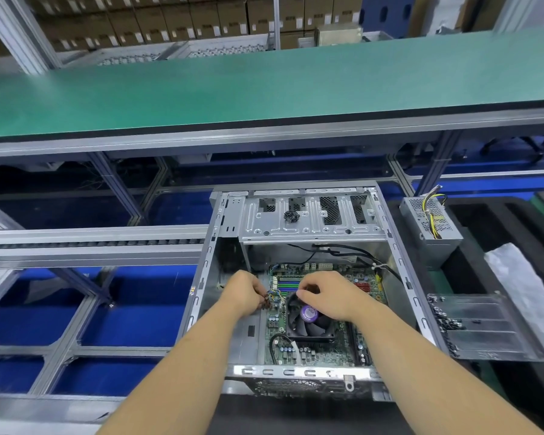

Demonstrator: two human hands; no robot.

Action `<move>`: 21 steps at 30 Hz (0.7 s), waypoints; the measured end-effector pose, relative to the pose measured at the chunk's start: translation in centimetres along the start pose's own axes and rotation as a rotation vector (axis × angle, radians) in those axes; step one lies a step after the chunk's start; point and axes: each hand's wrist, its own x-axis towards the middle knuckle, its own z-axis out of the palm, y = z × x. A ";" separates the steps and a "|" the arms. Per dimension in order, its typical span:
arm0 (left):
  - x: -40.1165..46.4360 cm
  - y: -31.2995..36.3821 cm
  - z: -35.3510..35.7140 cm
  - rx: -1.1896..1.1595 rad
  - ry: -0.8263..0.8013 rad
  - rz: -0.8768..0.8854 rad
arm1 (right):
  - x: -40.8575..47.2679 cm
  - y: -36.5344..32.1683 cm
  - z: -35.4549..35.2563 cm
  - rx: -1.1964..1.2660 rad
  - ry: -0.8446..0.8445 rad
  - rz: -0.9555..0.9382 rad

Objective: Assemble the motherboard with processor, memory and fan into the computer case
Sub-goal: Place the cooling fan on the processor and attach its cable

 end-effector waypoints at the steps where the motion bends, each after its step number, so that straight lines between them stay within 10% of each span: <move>1: -0.1 0.1 0.0 0.015 0.004 0.010 | 0.0 0.0 0.0 0.000 0.002 0.000; 21: 0.6 0.0 0.3 0.132 -0.006 0.071 | 0.2 0.3 0.1 0.048 0.005 0.007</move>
